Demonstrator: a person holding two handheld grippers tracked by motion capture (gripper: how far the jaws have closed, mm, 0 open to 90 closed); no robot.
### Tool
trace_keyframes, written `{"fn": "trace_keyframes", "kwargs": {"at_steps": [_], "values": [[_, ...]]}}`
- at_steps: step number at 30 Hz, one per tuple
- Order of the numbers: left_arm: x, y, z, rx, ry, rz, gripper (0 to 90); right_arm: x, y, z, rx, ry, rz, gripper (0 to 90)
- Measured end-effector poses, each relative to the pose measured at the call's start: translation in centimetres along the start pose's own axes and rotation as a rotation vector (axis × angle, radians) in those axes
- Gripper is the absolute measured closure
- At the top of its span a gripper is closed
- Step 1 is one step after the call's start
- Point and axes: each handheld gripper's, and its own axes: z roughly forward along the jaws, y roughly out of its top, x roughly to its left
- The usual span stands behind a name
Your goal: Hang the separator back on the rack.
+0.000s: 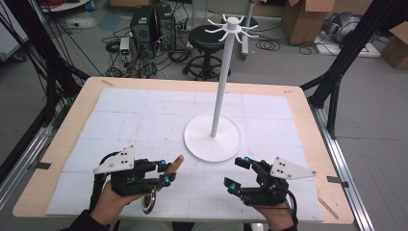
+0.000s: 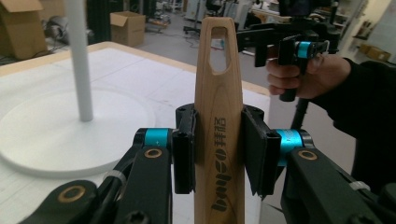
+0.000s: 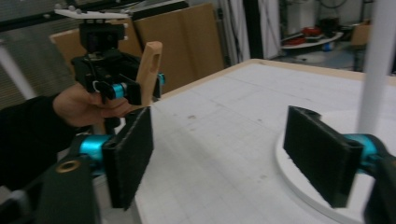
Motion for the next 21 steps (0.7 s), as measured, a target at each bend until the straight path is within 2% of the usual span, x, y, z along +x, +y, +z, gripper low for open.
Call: {"fn": "trace_keyframes", "kwargs": {"at_steps": [5, 8, 11, 16, 21], "values": [[-1.0, 0.3, 0.7, -0.002, -0.055, 0.028, 67.3, 0.8, 0.8, 1.6, -0.004, 0.077, -0.022, 21.5], [-1.4, 0.2, 1.1, 0.009, -0.073, 0.035, 67.3, 1.2, 1.3, 2.4, -0.003, 0.117, -0.038, 28.0], [-1.6, 0.1, 1.3, 0.011, -0.087, 0.035, 67.2, 1.5, 1.6, 3.4, -0.017, 0.179, -0.044, 34.9], [-1.6, 0.1, 1.4, 0.004, -0.108, 0.033, 67.2, 2.1, 2.0, 4.8, -0.015, 0.267, -0.058, 40.6], [-1.7, 0.1, 1.5, -0.005, -0.130, 0.032, 67.2, 2.5, 2.3, 6.0, -0.009, 0.332, -0.064, 47.6]]}}
